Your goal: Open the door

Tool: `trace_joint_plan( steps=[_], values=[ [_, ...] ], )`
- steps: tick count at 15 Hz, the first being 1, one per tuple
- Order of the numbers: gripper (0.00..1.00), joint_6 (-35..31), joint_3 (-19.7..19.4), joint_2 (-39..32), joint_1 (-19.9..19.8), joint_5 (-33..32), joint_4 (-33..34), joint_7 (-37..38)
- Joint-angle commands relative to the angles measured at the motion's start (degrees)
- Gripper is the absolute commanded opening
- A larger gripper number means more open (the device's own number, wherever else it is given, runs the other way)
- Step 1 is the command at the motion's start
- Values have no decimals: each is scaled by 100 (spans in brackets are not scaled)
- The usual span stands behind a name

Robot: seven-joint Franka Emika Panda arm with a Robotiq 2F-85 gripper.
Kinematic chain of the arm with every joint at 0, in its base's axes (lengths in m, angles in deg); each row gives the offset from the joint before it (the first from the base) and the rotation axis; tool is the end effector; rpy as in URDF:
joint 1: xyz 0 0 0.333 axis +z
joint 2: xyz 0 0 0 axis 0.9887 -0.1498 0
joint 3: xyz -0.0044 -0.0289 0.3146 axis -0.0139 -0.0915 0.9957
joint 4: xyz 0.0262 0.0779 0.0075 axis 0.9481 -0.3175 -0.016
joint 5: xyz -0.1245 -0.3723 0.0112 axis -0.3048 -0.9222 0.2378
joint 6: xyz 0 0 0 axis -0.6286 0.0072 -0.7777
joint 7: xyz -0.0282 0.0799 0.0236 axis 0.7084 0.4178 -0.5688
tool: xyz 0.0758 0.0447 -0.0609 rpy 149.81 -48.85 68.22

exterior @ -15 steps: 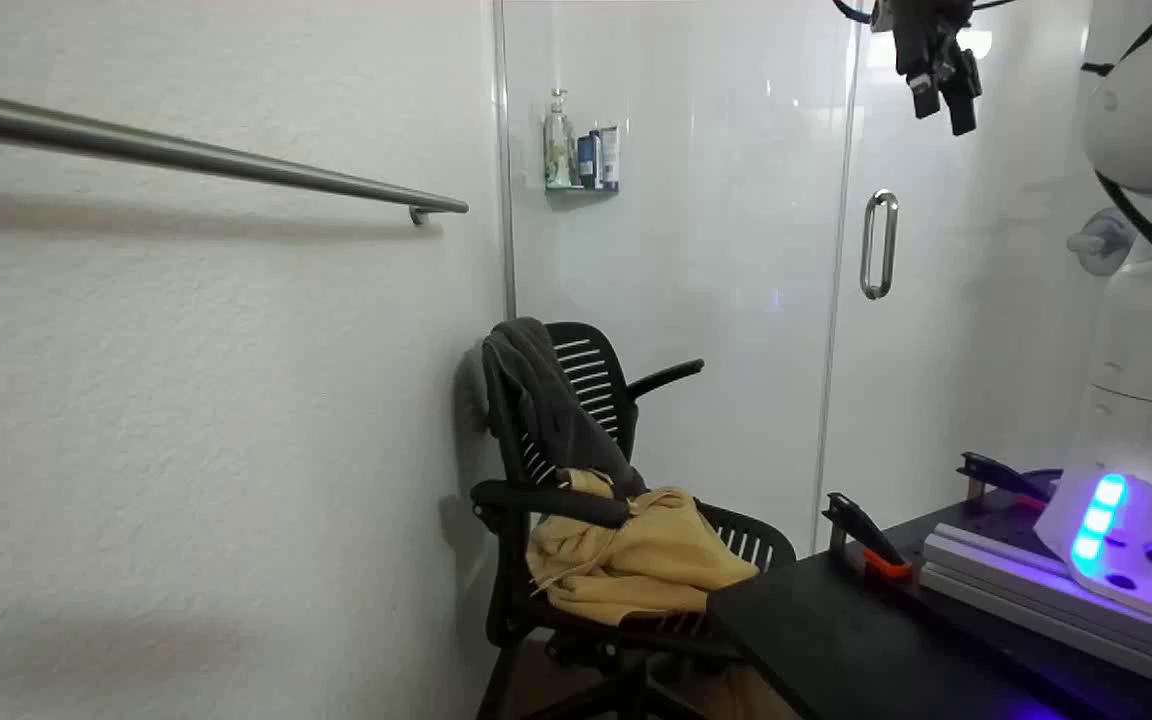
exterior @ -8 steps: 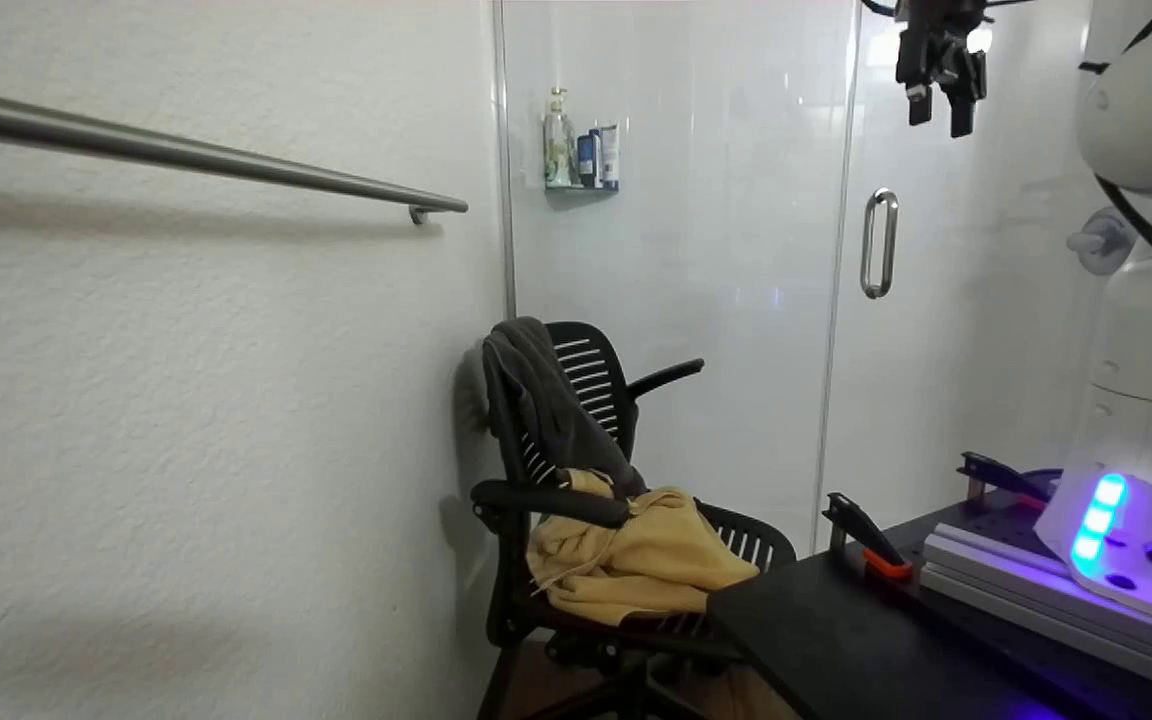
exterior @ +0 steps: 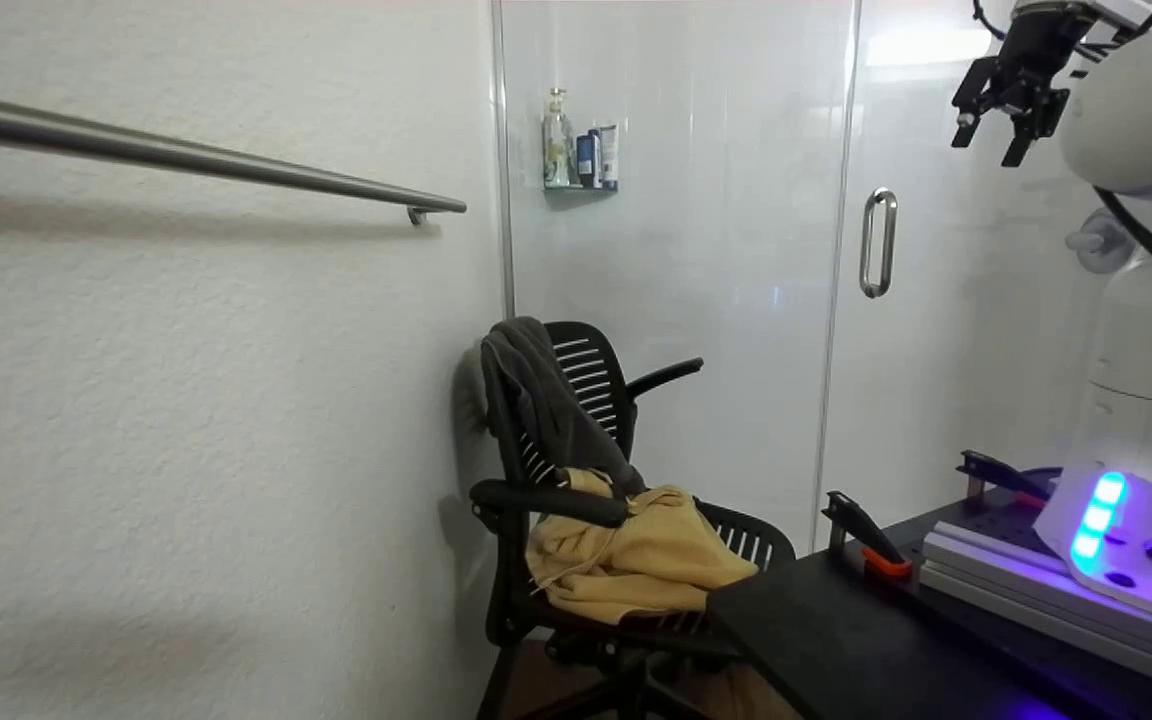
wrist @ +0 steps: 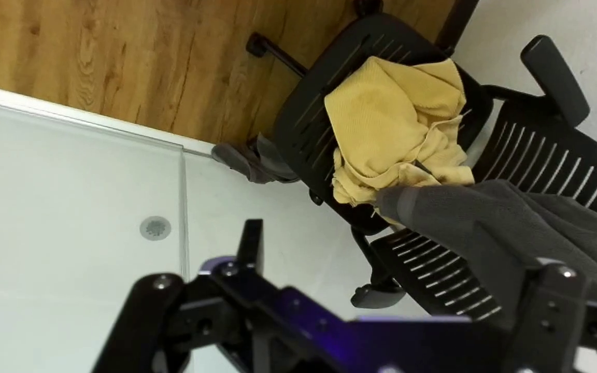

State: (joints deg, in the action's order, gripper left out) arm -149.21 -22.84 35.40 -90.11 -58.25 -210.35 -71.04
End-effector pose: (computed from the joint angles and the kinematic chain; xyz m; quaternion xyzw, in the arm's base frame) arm 0.2606 -0.2702 0.5121 -0.9848 0.0905 -0.0963 0.1125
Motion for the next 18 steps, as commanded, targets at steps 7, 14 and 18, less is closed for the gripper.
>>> trace_joint_plan(
  steps=[7,14,18],
  values=[
    [100,-2204,23,-1069,-794,-853,-37,314],
    [100,-4266,-92,-2418,-766,-289,102,422],
    [100,-4187,183,-2332,-853,-95,37,371]
  ],
)
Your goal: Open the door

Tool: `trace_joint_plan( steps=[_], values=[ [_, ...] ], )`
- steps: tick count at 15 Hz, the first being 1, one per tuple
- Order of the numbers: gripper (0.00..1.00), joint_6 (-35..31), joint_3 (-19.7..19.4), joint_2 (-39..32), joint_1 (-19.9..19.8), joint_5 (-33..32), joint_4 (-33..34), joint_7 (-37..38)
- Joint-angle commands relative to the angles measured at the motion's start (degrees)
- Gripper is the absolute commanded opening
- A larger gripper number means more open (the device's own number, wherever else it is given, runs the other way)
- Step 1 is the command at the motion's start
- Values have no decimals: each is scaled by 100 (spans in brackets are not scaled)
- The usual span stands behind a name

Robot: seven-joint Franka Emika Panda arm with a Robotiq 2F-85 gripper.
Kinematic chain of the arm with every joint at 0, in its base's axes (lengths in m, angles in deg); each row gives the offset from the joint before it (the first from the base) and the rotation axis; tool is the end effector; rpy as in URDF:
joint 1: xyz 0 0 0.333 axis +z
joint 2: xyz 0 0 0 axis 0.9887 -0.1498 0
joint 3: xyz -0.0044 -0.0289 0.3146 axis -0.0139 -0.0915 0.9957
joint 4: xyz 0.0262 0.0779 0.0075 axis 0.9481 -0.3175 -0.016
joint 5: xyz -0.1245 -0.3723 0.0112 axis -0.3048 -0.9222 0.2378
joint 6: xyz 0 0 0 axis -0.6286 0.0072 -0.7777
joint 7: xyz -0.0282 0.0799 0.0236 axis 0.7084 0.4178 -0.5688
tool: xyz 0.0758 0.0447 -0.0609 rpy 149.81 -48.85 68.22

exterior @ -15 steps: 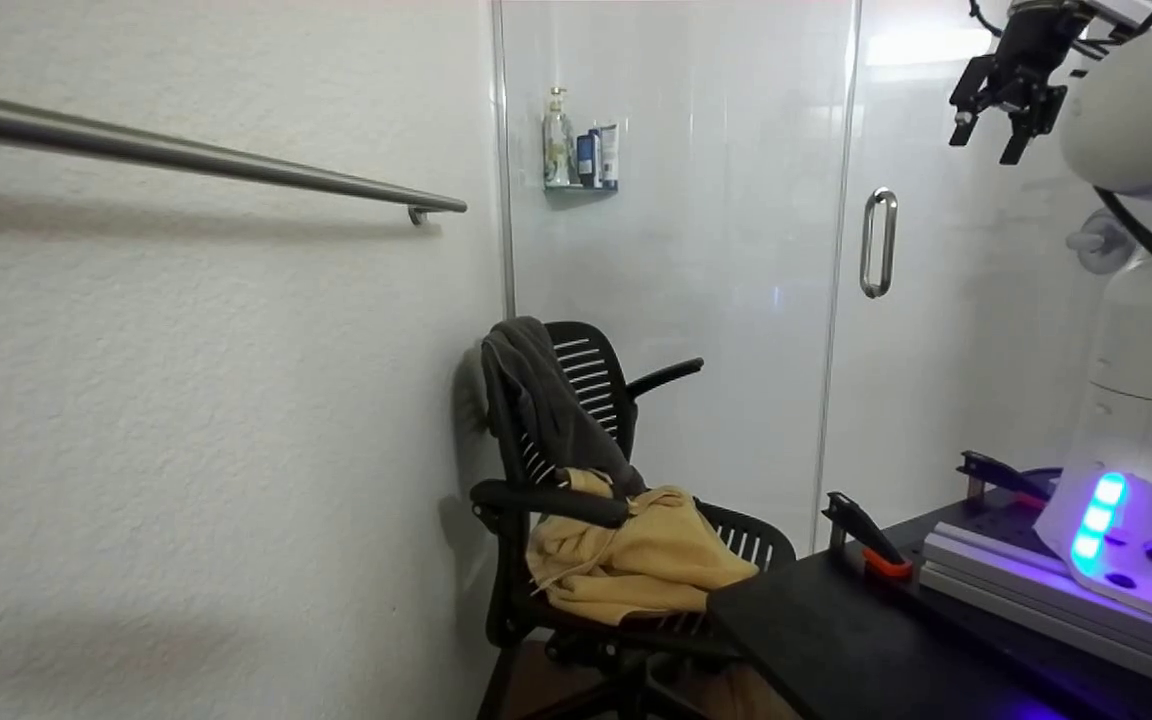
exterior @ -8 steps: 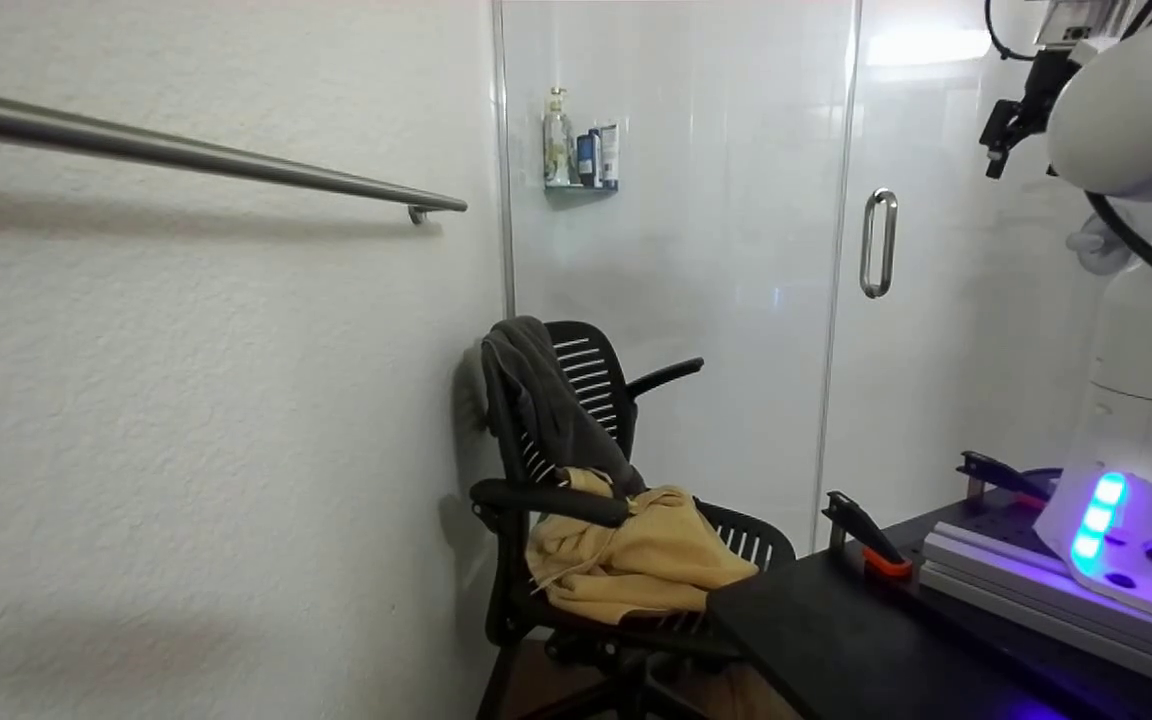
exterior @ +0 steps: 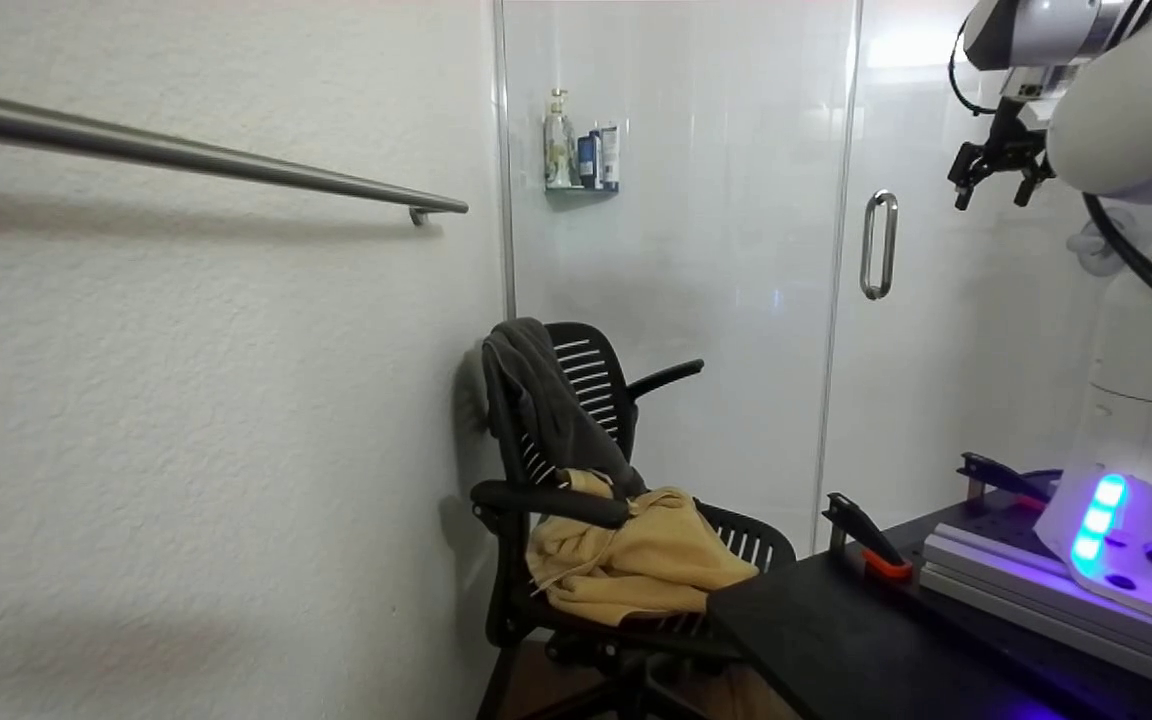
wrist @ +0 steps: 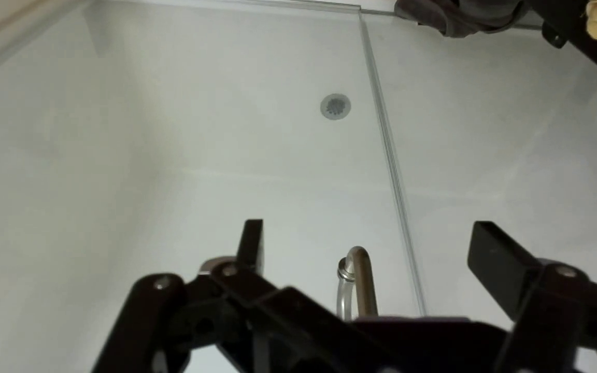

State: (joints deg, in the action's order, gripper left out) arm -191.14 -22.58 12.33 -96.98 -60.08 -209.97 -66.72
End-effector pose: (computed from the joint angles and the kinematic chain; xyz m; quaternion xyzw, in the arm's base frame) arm 0.3200 -0.3674 0.4515 0.9522 -0.2120 0.2044 0.0809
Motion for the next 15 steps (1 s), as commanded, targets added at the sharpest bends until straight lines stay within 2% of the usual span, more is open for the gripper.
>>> trace_joint_plan(
  steps=[1,3,8,10,12,15],
  values=[
    [100,8,205,-15,-144,120,18,-60],
    [100,-448,338,-172,-329,-119,-37,206],
    [100,-1743,208,-732,-166,330,135,65],
    [100,-1894,13,-953,98,592,256,33],
    [100,-1737,-110,-1171,342,1125,480,-104],
    [100,-1493,-128,-1602,455,1558,993,-38]
  ],
)
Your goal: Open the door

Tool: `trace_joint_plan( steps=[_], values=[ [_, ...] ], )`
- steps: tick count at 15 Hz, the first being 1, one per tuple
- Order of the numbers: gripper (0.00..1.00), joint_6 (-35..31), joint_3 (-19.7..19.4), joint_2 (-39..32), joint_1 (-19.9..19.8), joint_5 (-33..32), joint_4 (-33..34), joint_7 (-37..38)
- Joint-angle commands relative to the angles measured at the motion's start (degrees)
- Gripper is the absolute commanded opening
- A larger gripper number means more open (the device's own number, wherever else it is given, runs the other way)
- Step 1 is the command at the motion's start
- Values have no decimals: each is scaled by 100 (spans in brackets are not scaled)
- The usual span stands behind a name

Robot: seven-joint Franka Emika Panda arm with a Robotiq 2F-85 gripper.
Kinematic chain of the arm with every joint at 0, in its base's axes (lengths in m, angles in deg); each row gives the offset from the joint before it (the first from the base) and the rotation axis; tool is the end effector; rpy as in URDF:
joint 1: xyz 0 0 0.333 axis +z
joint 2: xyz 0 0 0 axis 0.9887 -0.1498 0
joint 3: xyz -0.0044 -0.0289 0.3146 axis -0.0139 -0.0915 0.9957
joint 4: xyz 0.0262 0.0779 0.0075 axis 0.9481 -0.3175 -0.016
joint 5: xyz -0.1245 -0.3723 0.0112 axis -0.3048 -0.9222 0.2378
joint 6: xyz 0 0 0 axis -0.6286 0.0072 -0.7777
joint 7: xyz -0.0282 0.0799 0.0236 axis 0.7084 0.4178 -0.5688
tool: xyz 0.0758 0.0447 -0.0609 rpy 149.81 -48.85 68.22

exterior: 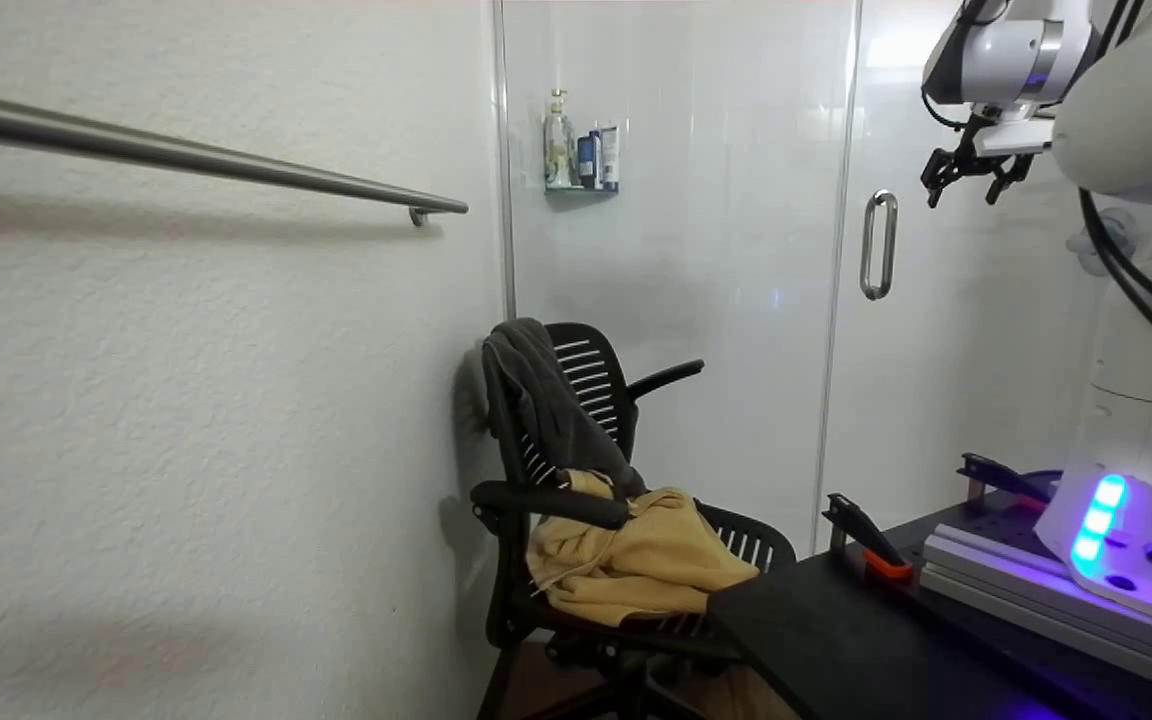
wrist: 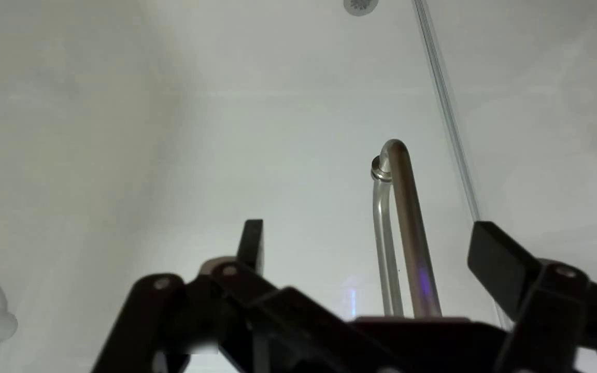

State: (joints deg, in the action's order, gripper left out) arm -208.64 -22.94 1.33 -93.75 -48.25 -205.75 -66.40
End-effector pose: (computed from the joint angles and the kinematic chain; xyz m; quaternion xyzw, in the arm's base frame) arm 0.3690 -0.3884 0.4434 0.9098 -0.2643 0.2971 0.1187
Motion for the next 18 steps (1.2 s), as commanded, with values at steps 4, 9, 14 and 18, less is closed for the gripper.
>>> trace_joint_plan(
  steps=[4,9,14,18],
  values=[
    [100,128,-9,-341,78,158,374,46],
    [100,-60,-21,-689,273,999,740,-263],
    [100,-26,28,-1052,435,1956,1267,-710],
    [100,197,-55,-1554,312,1906,1613,-583]
  ],
)
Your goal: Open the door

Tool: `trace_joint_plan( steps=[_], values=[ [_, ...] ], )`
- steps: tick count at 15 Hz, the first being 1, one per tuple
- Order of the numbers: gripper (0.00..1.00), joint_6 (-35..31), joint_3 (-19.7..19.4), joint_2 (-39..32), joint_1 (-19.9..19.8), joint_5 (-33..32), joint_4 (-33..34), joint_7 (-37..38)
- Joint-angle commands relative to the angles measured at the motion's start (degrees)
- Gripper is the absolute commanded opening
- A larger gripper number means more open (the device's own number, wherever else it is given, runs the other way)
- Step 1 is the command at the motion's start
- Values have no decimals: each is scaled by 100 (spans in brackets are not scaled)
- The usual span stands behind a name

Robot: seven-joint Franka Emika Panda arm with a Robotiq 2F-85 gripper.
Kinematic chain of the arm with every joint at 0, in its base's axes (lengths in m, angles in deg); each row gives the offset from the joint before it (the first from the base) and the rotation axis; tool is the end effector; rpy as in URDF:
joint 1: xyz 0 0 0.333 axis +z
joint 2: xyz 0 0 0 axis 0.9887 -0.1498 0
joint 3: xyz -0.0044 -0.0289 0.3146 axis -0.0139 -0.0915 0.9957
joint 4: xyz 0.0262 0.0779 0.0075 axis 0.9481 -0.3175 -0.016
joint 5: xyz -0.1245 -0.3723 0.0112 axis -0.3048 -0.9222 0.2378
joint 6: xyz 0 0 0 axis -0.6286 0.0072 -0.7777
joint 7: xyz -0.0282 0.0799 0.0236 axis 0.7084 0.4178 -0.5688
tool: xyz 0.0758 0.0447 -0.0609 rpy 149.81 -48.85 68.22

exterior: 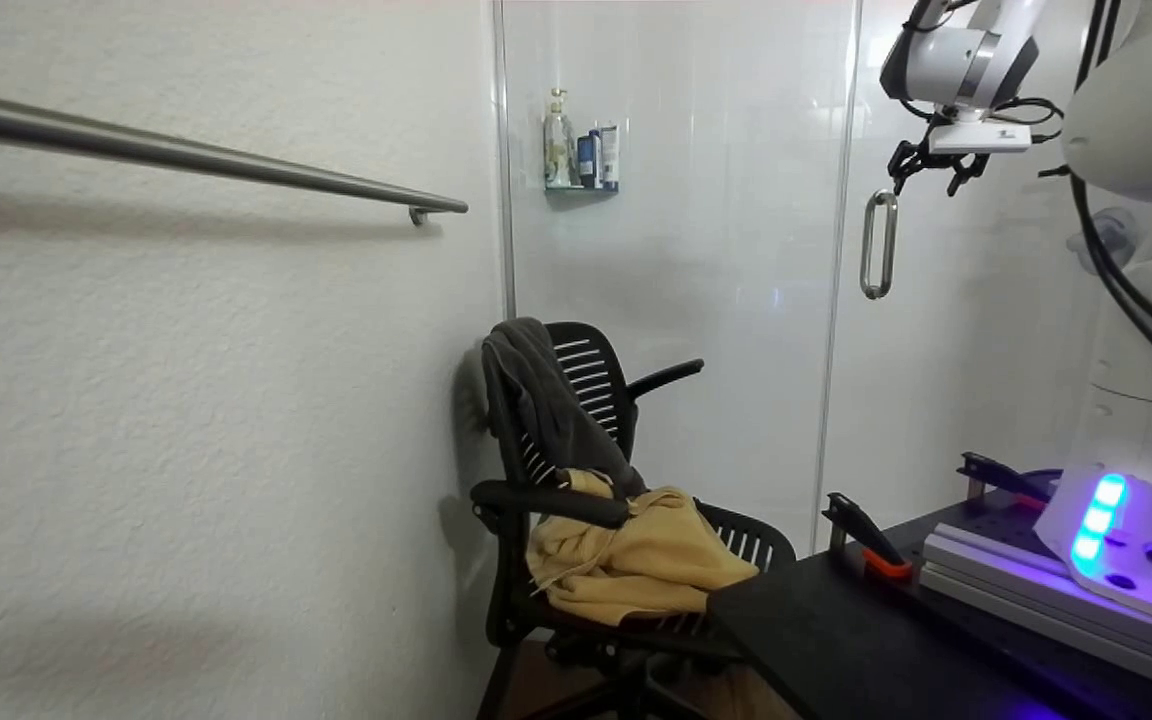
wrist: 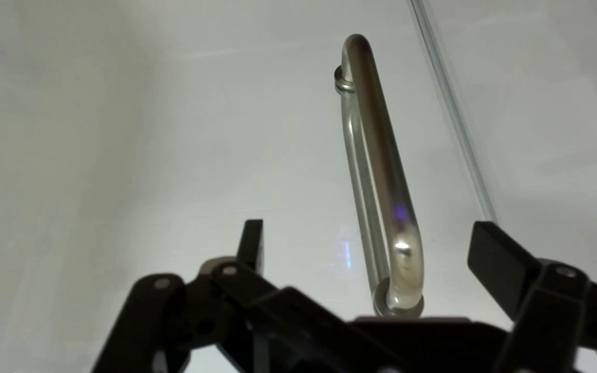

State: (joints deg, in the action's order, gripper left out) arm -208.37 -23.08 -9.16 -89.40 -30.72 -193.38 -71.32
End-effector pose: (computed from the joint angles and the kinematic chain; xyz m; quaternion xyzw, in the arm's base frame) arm 0.4359 -0.4036 0.4592 0.8876 -0.2954 0.3388 0.1003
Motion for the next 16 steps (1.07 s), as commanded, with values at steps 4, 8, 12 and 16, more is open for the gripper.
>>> trace_joint_plan(
  steps=[4,8,12,16],
  values=[
    [100,112,-86,-419,-71,1,209,18],
    [100,478,-10,-733,-184,276,553,57],
    [100,507,17,-1060,-215,549,890,54],
    [100,608,42,-1276,-201,624,1146,24]
  ],
)
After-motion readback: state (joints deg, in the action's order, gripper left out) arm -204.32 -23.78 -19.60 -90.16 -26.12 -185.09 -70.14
